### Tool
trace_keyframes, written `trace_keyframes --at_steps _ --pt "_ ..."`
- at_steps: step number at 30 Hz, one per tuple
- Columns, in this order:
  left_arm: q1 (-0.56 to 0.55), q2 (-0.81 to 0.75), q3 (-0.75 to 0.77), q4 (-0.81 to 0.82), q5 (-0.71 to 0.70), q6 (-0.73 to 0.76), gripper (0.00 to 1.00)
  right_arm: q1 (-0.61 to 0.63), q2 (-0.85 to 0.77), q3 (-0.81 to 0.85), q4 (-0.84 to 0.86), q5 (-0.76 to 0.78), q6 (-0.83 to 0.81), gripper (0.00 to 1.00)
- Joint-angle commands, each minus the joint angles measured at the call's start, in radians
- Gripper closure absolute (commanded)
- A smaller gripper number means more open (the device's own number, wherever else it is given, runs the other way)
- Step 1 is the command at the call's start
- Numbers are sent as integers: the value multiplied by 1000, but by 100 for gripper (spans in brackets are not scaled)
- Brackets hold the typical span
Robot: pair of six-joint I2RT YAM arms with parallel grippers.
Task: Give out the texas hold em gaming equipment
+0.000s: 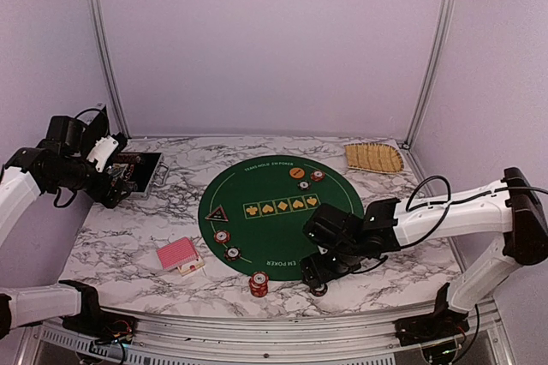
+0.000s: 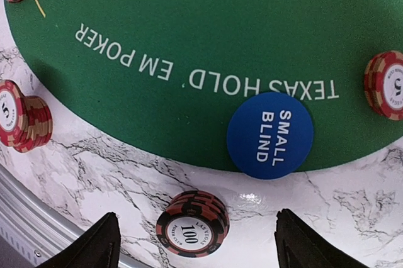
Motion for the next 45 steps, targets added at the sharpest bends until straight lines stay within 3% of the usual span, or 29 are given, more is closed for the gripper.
trace_keyframes --at_steps 1,16,30,41,45 --pt "-3 8 31 -18 24 1 1 9 24 -7 42 -9 27 18" --pt "-3 15 49 -42 27 13 1 14 58 -27 60 -47 20 31" --pt "-3 14 61 -54 29 20 1 15 77 -36 58 -48 20 37" --pt "-3 13 65 -56 23 27 1 15 64 -16 29 -45 13 65" --pt "-3 13 65 -56 26 25 1 15 47 15 -14 -37 4 70"
